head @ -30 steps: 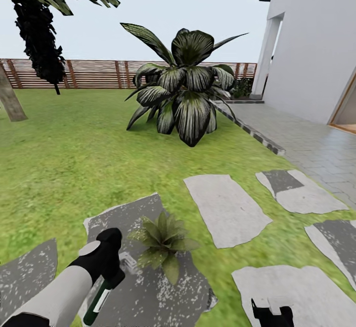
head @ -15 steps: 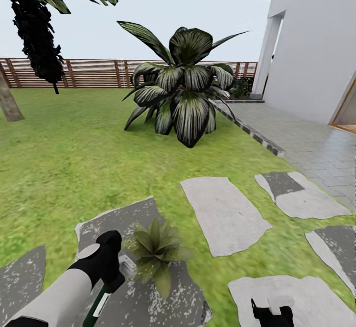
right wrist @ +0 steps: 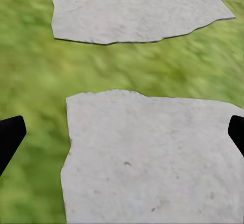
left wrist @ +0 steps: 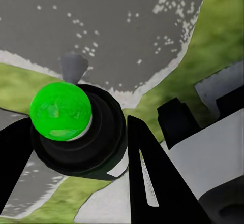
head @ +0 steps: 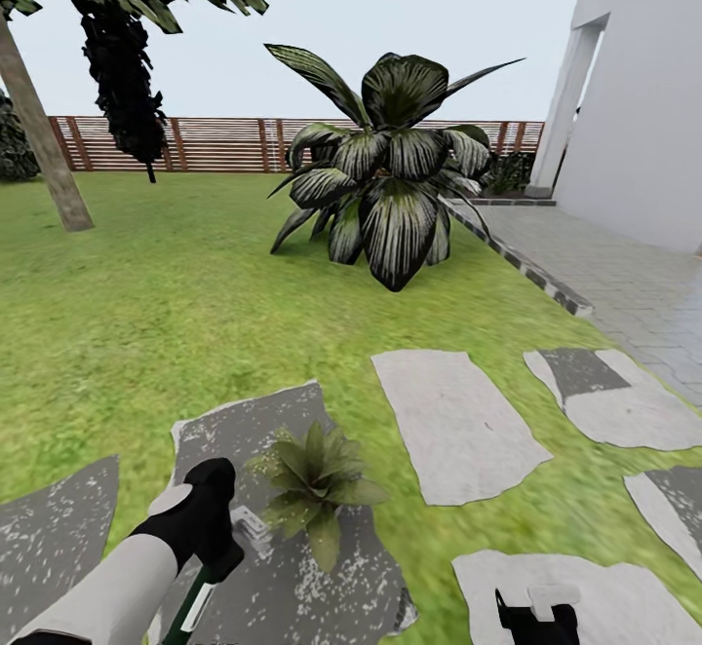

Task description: Pick up the pesticide atomizer in the garden and spray insectifuge to fully cover both potted plants in the garden.

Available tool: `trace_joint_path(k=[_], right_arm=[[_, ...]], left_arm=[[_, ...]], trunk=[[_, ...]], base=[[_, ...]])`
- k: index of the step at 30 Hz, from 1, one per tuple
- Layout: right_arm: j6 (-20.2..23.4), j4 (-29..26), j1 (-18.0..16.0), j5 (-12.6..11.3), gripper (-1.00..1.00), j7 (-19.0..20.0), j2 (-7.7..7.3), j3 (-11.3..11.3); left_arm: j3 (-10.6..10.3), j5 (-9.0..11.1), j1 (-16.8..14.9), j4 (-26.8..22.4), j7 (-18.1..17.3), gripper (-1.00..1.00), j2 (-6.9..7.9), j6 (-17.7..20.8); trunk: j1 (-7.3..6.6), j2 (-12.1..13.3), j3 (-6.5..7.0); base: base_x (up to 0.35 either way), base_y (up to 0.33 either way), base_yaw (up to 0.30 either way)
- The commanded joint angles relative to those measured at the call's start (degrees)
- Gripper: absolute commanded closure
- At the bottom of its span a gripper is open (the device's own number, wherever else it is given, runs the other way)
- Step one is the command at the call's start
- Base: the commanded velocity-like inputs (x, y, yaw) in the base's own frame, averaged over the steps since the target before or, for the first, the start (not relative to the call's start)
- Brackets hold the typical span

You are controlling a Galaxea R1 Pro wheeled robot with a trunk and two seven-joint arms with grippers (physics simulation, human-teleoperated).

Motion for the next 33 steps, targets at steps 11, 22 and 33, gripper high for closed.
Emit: trace_joint_path(k=[11,22,33], right_arm=[[-0.1,0.0,0.0,0.6,-1.00,-0.3,0.01,-0.2],[-0.1,0.0,0.0,0.6,-1.00,-0.3,0.01,-0.2],[-0.1,0.0,0.0,0.6,-1.00,-0.3,0.01,-0.2]], left_arm=[[0.2,1.0,0.0,-0.1,4.2,1.00,0.52,0.2],[0.2,3.9,0.8,0.0,4.7,1.00,0.83,0.1],[2.5,4.1,4.6,-0.1,8.9,1.00,1.95,0.0]], trunk=[[-0.01,0.0,-0.06],[-0.01,0.0,-0.06],[-0.01,0.0,-0.06]], base=[[0.000,-0.001,0.016],[0.186,-0.096,0.000],[0.044,-0.016,0.143]])
